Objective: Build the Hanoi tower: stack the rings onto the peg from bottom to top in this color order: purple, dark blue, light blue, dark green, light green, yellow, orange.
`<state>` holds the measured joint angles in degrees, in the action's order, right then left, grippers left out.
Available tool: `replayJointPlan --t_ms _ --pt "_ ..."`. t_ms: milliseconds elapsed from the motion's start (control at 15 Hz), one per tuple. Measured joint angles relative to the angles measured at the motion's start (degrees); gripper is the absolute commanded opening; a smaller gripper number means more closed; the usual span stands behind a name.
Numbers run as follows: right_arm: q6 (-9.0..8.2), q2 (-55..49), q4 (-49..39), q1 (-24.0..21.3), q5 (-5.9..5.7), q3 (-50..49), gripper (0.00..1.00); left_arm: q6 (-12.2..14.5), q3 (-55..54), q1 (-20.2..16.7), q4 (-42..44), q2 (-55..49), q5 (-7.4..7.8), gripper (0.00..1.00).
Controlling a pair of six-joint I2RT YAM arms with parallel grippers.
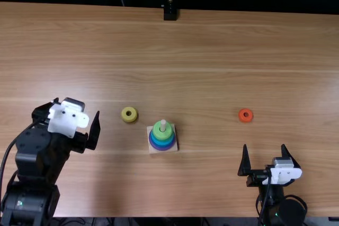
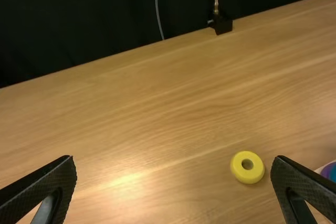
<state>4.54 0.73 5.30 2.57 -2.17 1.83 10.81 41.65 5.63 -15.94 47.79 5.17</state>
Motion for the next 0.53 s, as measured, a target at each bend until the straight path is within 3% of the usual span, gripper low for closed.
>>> replayJointPlan --t_ms 333,533 --pt "0.02 0.0 0.0 0.0 0.02 0.0 1.0 -0.4 1.3 0.1 -0.1 13.2 0.2 1.0" --pt "0.02 0.0 0.0 0.0 0.02 0.0 1.0 -2.4 6.9 6.9 0.5 24.2 0.0 1.0"
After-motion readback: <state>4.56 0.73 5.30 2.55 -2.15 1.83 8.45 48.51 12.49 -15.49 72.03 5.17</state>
